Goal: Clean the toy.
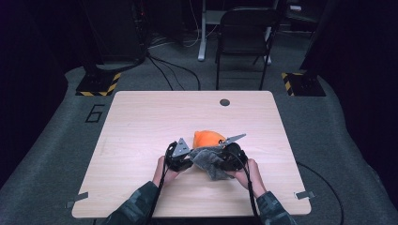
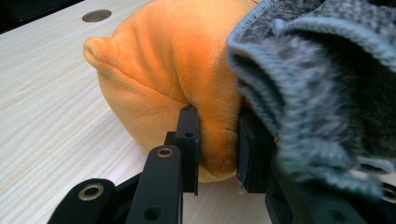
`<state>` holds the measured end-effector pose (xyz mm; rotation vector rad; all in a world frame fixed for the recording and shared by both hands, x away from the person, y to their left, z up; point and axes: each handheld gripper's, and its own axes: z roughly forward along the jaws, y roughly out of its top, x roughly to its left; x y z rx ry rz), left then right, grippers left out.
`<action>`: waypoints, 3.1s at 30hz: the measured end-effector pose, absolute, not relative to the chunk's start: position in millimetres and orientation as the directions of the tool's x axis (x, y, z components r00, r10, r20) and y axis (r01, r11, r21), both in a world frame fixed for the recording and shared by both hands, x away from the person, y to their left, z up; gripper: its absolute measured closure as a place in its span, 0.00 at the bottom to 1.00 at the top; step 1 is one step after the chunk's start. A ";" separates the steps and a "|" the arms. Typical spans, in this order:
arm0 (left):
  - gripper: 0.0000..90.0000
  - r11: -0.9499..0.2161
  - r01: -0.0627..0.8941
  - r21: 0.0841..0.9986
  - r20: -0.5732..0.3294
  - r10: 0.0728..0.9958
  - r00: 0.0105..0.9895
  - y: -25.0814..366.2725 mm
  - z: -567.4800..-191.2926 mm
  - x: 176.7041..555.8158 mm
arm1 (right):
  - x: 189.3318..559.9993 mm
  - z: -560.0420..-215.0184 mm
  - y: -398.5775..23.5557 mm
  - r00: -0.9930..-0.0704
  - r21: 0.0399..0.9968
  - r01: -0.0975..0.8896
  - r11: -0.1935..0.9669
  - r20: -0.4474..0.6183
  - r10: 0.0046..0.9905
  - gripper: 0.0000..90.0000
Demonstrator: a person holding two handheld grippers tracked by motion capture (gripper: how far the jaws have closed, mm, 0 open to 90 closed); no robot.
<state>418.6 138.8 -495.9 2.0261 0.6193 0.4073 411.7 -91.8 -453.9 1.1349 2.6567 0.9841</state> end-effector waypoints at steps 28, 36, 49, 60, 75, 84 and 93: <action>0.81 -0.424 0.263 0.867 0.031 0.572 0.820 139.1 -496.3 419.5 | 433.1 -469.4 -139.8 -0.584 0.491 0.741 0.458 0.135 0.801 0.85; 0.81 -0.425 0.265 0.866 0.029 0.572 0.820 140.0 -496.2 420.0 | 441.5 -473.5 -162.3 -0.473 0.524 0.767 0.371 0.070 0.878 0.85; 0.81 -0.425 0.263 0.866 0.032 0.573 0.819 139.6 -496.3 419.8 | 418.1 -421.0 -151.2 -0.492 0.781 0.566 0.265 0.062 0.868 0.85; 0.77 -0.416 0.250 0.874 0.030 0.562 0.827 142.4 -497.7 421.3 | 430.6 -435.6 -105.6 -0.560 0.720 0.577 0.386 0.004 0.829 0.86; 0.26 -0.549 0.072 0.833 0.248 0.485 0.838 149.9 -516.2 426.3 | 445.1 -434.5 -104.6 -0.576 0.690 0.598 0.407 0.017 0.817 0.87; 0.24 -0.573 0.061 0.817 0.271 0.475 0.838 146.2 -522.5 431.1 | 447.8 -434.4 -105.0 -0.574 0.689 0.603 0.402 0.024 0.819 0.87; 0.27 -0.583 0.053 0.811 0.275 0.459 0.845 143.2 -526.3 433.2 | 448.0 -434.4 -105.6 -0.575 0.688 0.606 0.400 0.031 0.817 0.87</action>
